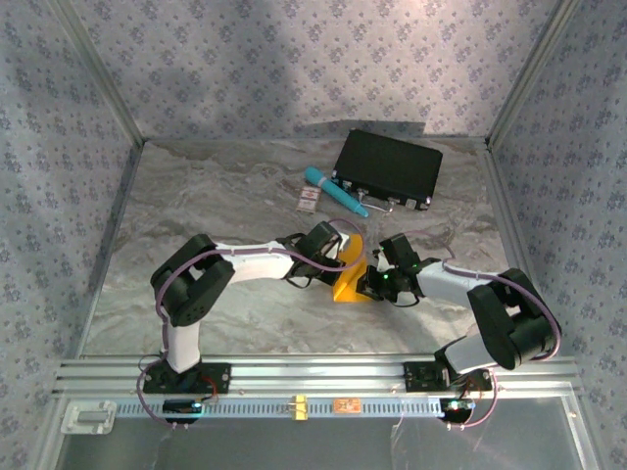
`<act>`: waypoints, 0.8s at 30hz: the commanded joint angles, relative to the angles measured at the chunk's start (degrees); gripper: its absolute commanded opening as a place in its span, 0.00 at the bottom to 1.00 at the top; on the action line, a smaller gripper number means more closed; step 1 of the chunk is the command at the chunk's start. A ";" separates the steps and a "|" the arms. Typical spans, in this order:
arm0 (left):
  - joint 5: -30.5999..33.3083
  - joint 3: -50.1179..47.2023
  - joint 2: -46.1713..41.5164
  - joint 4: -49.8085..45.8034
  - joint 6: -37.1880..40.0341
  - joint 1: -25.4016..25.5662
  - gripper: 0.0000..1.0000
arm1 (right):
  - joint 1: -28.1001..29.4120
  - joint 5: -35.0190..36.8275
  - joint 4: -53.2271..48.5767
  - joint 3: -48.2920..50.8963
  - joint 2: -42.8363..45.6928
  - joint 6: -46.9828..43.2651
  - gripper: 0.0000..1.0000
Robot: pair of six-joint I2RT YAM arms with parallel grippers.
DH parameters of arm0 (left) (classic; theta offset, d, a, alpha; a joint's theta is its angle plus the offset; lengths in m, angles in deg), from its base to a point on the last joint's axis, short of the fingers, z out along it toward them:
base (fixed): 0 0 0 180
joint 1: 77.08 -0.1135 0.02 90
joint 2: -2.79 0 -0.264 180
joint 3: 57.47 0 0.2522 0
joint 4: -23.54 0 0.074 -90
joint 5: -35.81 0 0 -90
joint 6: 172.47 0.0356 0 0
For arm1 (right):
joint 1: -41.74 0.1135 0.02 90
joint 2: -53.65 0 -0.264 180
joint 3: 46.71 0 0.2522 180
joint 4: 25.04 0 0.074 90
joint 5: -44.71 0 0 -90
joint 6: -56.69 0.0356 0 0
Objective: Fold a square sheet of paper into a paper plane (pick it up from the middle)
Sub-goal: Fold the triangle a second time at the center of the table.
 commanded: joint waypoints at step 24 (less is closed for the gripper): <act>-0.18 0.57 2.54 -1.05 0.07 -0.46 0.00 | -0.73 2.19 -3.51 0.83 0.69 -1.04 0.09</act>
